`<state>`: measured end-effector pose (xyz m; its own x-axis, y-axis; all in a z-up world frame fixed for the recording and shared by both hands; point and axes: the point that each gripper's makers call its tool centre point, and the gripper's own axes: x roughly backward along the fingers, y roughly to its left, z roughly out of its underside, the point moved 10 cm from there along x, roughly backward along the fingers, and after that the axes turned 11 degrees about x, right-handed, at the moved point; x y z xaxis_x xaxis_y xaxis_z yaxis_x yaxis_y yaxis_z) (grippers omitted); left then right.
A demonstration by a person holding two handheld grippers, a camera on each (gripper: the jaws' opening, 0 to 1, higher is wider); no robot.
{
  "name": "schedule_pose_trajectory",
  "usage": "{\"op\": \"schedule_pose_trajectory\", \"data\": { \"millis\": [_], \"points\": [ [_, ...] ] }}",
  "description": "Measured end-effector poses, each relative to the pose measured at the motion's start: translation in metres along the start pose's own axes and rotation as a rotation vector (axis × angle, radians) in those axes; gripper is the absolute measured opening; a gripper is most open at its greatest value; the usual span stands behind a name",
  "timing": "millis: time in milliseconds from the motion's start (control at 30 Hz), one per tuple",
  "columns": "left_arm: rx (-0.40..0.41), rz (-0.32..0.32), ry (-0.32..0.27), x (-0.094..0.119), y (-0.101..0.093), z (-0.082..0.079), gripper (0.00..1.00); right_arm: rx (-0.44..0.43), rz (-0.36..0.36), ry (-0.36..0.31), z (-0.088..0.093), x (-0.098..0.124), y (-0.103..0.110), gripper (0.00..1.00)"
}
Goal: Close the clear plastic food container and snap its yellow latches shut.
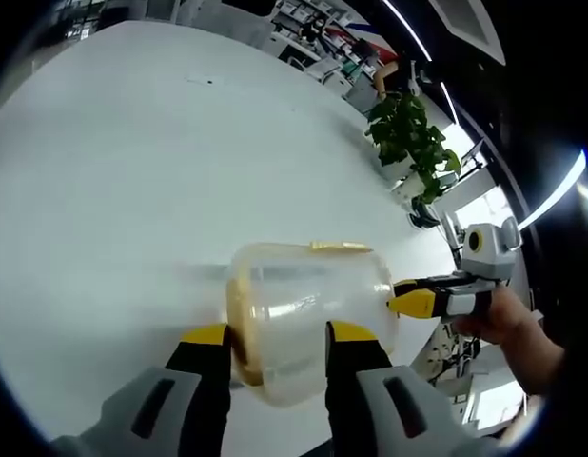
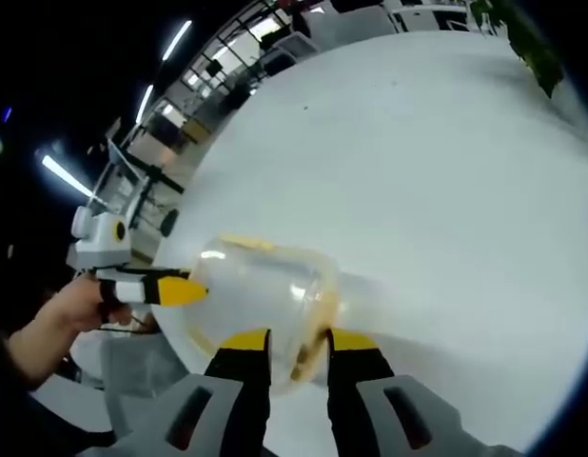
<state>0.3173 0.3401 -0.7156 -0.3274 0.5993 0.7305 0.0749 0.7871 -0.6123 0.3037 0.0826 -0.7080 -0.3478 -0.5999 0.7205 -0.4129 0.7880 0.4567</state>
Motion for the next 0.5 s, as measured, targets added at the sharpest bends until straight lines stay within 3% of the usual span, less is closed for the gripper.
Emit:
{"op": "schedule_pose_trajectory", "data": {
  "millis": [100,200,367,500],
  "points": [
    [0.002,0.001,0.002,0.0007,-0.0015,0.0006,0.39,-0.001,-0.005,-0.004,0.0018,0.0022,0.0029,0.21],
    [-0.057,0.003,0.017,0.0004,-0.0054,0.0025,0.41,-0.013,-0.02,-0.012,0.0023,0.0009,-0.0021,0.22],
    [-0.058,0.002,0.014,0.0002,-0.0051,0.0016,0.43,-0.029,-0.031,-0.015,0.0036,-0.0011,-0.0009,0.25],
    [-0.102,-0.014,0.001,0.0006,-0.0062,-0.0003,0.46,0.015,-0.019,-0.001,0.0013,-0.0024,0.0018,0.28]
  ]
}}
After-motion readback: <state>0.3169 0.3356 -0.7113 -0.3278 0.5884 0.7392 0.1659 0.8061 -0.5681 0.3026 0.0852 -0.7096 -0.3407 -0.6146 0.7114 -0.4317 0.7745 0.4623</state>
